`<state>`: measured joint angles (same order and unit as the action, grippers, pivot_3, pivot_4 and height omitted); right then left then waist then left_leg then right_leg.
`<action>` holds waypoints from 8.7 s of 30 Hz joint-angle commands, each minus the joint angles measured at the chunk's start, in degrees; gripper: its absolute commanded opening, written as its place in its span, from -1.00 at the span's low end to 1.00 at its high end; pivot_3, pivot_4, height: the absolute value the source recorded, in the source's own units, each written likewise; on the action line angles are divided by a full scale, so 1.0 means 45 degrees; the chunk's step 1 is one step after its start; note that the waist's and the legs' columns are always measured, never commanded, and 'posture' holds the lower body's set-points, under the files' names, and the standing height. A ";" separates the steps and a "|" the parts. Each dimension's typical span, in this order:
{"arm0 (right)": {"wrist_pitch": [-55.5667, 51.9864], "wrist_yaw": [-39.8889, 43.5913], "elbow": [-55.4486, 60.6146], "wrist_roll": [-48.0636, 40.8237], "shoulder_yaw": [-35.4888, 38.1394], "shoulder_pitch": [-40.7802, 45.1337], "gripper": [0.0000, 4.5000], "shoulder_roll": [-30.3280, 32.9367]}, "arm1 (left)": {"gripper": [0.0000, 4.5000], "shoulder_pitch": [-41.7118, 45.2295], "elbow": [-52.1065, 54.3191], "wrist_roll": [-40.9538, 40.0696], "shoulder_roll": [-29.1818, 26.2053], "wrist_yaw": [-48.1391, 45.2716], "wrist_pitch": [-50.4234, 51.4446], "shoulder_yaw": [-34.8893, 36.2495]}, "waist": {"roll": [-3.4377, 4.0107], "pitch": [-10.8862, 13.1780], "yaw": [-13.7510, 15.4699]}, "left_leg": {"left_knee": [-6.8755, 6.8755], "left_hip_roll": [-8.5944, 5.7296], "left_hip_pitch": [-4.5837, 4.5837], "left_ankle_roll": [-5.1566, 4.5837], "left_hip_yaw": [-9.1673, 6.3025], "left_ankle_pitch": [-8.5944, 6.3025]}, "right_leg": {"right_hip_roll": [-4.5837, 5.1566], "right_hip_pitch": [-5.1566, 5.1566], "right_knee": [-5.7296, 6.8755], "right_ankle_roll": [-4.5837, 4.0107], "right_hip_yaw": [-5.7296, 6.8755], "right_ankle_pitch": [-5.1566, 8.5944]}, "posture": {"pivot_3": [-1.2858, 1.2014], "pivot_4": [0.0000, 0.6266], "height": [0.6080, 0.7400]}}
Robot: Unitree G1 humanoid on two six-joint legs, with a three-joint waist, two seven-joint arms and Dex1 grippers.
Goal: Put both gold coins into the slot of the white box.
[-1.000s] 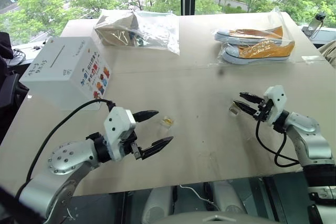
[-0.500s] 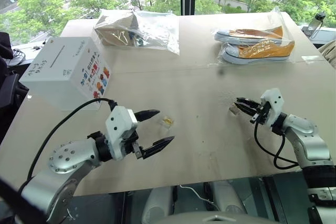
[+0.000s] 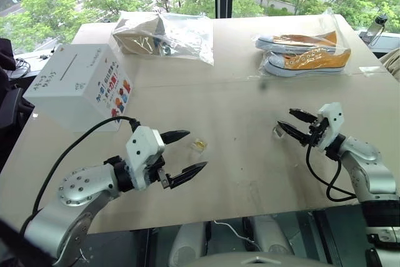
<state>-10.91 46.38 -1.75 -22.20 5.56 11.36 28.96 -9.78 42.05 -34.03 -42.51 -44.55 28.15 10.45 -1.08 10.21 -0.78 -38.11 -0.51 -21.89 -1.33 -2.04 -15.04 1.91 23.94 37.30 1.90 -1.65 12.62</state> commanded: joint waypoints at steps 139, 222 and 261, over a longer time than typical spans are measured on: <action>-0.8705 -0.4256 0.5698 -1.2834 -0.1356 0.2736 -1.00 -0.4014 | -0.92 0.2935 -0.1490 -1.1322 0.6137 0.4743 0.0854 -0.1261 | 0.0003 0.0000 -0.0011 | 0.0007 -0.0020 -0.0066 -0.0024 -0.0062 -0.0014 | -0.0004 -0.0004 -0.0112 0.0007 0.0048 -0.0005 | 0.03 -0.52 1.00; -0.2988 0.0664 0.2798 -0.3832 -0.1797 0.6280 0.43 -0.2133 | -1.00 0.7993 -0.7405 -0.2475 -0.4218 0.8936 0.5410 0.4481 | 0.0009 0.0037 -0.0029 | 0.0187 -0.0066 -0.0294 0.0071 -0.0071 0.0023 | 0.0126 0.0301 -0.0106 0.0084 0.0069 -0.0007 | 0.03 -0.52 1.00; -0.3171 0.0765 0.2710 -0.3798 -0.1648 0.6354 0.44 -0.2287 | 0.23 0.6772 -0.8971 0.1713 -0.2810 0.5392 0.1967 0.4920 | -0.0013 0.0007 -0.0019 | 0.0134 -0.0078 -0.0211 0.0091 -0.0006 0.0037 | 0.0147 0.0322 0.0124 0.0082 0.0003 -0.0009 | 0.03 -0.52 1.00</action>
<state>-25.08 49.64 8.68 -38.63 -3.39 38.88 18.43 19.43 0.73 -27.11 -54.73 -19.55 40.40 30.94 -1.14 10.24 -0.87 -37.51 -0.86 -22.85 -0.91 -2.08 -14.87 2.57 25.39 37.86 2.26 -1.62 12.58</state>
